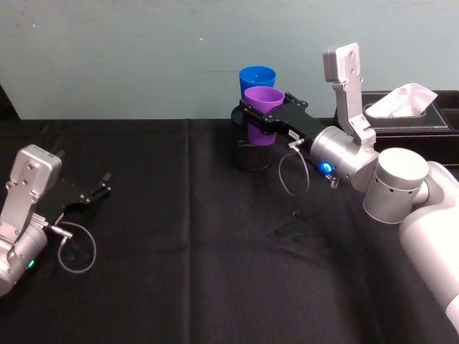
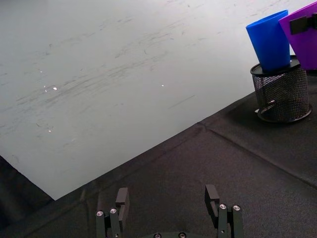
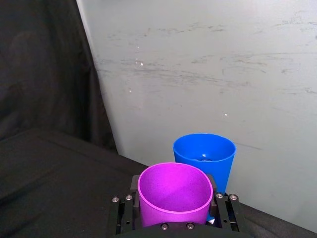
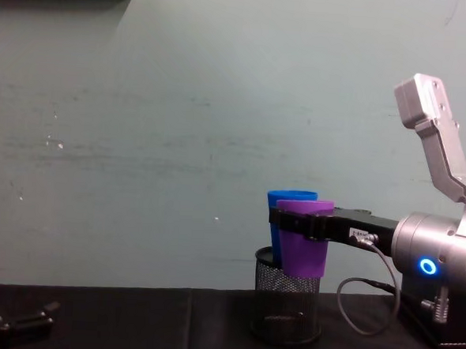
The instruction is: Pick up one cup with a gripper and tap it against the other cup.
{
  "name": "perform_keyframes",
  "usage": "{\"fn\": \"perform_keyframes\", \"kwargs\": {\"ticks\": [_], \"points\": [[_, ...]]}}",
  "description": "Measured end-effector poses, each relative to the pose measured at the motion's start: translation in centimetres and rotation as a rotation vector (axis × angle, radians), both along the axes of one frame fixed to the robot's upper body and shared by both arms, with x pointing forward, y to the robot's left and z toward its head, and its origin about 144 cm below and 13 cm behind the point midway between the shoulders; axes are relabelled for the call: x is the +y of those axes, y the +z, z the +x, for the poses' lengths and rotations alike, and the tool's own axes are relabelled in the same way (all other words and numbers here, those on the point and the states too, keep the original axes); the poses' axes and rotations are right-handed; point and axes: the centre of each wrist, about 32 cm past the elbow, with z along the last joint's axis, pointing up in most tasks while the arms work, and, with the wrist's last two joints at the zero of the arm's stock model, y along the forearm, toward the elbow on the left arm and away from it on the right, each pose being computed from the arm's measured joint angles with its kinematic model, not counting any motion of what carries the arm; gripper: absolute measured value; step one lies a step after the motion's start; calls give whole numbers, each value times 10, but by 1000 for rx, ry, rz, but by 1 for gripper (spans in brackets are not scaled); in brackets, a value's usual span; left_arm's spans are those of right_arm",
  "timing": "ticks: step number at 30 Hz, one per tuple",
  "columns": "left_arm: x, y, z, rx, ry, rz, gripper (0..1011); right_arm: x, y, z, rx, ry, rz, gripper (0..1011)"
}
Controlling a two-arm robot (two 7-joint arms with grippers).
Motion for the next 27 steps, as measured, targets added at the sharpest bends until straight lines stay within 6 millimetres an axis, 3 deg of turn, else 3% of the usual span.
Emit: {"fn": "perform_keyframes", "kwargs": {"ticks": [27], "points": [[0,0,0,0,0,0,1000,0,0,0,0,0,0,744]]}}
